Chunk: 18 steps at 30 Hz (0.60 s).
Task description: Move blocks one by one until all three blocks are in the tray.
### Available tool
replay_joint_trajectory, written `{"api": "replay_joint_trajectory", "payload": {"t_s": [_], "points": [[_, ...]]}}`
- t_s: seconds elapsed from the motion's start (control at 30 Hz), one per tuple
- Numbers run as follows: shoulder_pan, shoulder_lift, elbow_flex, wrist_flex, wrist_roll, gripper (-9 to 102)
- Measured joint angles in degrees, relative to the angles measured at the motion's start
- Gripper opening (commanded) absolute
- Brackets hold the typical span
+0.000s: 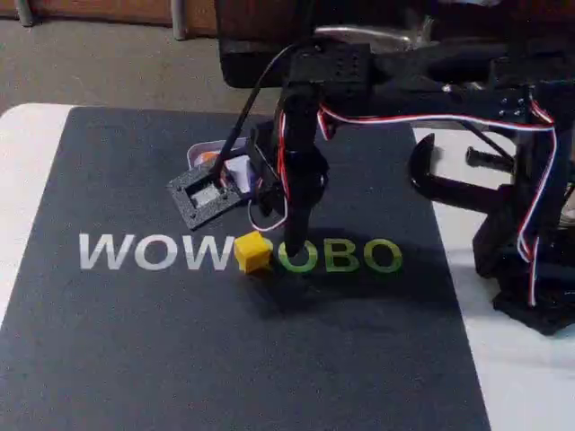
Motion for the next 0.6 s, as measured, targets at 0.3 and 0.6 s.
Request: {"api": "replay_joint_trajectory", "payload": {"t_s": [0.3, 0.6], "points": [[-2.0, -0.4, 0.0, -4.0, 1.4, 22], [-1.8, -3.0, 0.0, -5.3, 1.4, 20]]}}
